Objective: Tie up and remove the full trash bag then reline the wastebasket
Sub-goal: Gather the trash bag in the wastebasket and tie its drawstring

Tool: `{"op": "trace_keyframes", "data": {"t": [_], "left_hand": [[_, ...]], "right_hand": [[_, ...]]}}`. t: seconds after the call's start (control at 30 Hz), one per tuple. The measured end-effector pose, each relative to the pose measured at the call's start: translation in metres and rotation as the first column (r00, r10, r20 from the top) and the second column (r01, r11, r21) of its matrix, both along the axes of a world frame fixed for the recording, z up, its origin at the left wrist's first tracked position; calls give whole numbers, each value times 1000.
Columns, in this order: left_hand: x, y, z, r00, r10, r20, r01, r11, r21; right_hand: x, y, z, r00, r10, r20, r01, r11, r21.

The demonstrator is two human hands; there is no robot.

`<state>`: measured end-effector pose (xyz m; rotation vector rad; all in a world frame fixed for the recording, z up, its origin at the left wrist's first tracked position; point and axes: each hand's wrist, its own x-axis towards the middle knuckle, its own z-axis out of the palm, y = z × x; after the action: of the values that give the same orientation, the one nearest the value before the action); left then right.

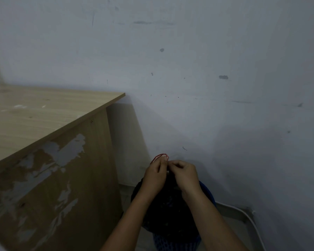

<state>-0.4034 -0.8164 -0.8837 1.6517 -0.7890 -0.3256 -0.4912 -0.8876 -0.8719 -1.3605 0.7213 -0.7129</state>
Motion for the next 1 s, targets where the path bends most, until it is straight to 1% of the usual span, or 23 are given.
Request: {"op": "trace_keyframes", "data": {"t": [0.07,0.17,0.33,0.43,0.5,0.57,0.7,0.8,0.87,0.93,1.0], "left_hand": [[3,1,-1,1000,-11,25,10,1000,21],[7,3,-5,987,8,158,-19,998,67],[10,10,-4,993,7,116,-17,996,84],[15,13,-3,996,-21,91,15,997,74],[17,15,0,998,-45,37,42,995,87],[15,17,3,997,-51,-58,56,995,85],[14,12,1,964,7,-265,14,997,74],[13,7,-4,894,-25,-447,2,999,-53],[12,5,-7,849,-66,-525,-15,989,-150],[9,3,-8,822,-89,-563,-48,974,-223],[6,2,-8,829,-85,-552,-75,962,-261]], "right_hand": [[-1,2,0,999,6,46,-9,999,52],[-2,3,1,994,-5,109,-8,993,116],[-1,2,1,988,65,142,-91,979,184],[-4,2,1,974,121,190,-155,973,174],[-6,2,-1,969,135,208,-177,964,200],[-5,1,-5,967,124,224,-179,953,245],[2,0,-15,963,36,266,-134,923,361],[7,-1,-21,964,-4,267,-106,912,396],[8,-1,-22,968,-7,250,-92,919,382],[7,1,-18,972,-8,234,-77,932,353],[6,2,-16,978,-12,210,-56,948,315]]}}
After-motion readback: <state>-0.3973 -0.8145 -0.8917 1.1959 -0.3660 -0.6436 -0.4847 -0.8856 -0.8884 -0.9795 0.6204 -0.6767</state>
